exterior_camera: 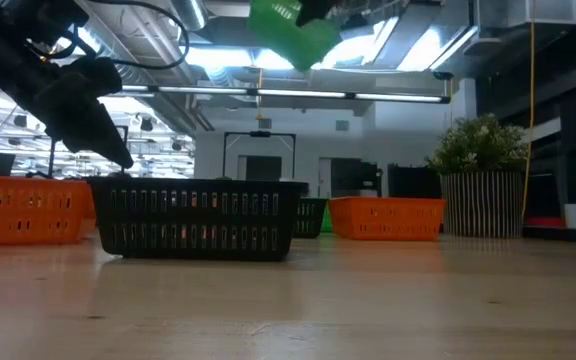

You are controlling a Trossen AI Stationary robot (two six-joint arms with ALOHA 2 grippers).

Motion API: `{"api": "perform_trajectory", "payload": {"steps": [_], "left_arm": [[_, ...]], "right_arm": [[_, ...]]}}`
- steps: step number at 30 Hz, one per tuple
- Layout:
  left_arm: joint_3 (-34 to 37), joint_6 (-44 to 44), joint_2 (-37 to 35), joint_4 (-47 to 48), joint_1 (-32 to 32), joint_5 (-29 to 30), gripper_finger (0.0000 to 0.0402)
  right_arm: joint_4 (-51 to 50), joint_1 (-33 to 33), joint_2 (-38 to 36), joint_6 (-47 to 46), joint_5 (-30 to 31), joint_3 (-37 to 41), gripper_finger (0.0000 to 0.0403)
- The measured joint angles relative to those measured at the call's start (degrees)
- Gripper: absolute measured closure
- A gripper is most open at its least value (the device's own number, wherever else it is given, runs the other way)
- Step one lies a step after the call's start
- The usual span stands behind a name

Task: Stack baskets by color
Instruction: Stack the green bin on the green bin

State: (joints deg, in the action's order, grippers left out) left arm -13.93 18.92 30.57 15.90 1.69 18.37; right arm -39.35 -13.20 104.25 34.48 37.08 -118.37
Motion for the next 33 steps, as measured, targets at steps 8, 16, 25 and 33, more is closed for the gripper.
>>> {"api": "perform_trajectory", "payload": {"steps": [8, 16, 25, 33], "left_arm": [[0.0, 0.0, 0.1, 0.1, 0.0, -0.1, 0.0347], [0.0, 0.0, 0.1, 0.1, 0.0, 0.0, 0.0347], [0.0, -0.1, 0.1, 0.1, 0.0, 0.0, 0.0347], [0.0, -0.1, 0.1, 0.7, 0.0, 0.0, 0.0347]], "right_arm": [[19.9, -16.0, 3.2, -0.9, -19.5, 1.4, 0.0403], [18.2, -28.2, 12.3, -15.0, -42.9, 1.5, 0.0403], [3.3, -30.1, 18.4, -10.0, -57.8, 1.6, 0.0403], [-10.3, -30.6, 18.9, -2.8, -57.7, 1.5, 0.0403]]}}
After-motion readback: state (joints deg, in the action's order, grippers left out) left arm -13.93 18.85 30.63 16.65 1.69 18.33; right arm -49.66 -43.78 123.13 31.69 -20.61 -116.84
